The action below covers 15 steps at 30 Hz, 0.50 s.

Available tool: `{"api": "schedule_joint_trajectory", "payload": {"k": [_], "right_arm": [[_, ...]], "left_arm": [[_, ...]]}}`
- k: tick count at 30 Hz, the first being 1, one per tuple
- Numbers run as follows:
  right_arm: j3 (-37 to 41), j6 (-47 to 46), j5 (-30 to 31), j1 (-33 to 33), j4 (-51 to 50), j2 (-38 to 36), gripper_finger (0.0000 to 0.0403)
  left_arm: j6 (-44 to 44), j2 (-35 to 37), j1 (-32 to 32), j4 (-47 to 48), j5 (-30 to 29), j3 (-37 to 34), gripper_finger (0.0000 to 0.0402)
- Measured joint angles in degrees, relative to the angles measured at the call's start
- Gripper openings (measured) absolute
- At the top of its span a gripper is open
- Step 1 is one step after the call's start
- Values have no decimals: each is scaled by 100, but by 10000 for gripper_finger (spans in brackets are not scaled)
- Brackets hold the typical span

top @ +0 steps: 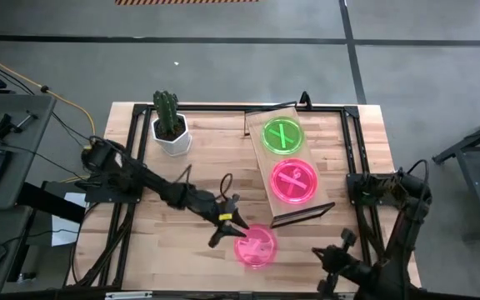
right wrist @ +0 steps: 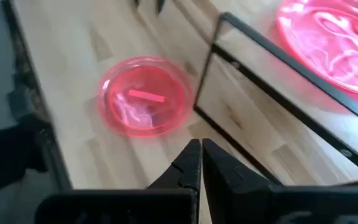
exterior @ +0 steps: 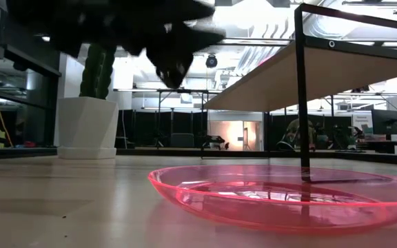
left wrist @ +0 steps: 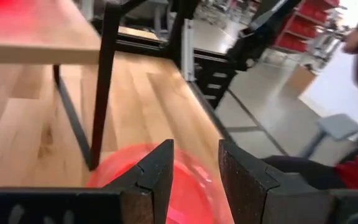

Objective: Place and stack plates onto a shelf
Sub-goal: Stack the pink plate on top of the other pink plate on the shelf

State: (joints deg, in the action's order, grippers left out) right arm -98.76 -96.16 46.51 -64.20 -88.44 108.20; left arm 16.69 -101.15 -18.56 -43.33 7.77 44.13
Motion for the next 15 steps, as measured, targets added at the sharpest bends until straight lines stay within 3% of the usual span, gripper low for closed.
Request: {"api": "schedule_joint_trajectory", "payload": {"k": [3,7,15], "right_arm": [[289,-444,-176,40,-168,-123,0],[813,-578,-204,160,44,-310,0],[1604,-1117,-205,409,235,-428,0]], "left_arm": [[-27,-469,-120,-66,-344,99,115],[-5,-1003,-200,207,-236,502,115],[-588,-1609,-258,1614,-333,1525,115]]}}
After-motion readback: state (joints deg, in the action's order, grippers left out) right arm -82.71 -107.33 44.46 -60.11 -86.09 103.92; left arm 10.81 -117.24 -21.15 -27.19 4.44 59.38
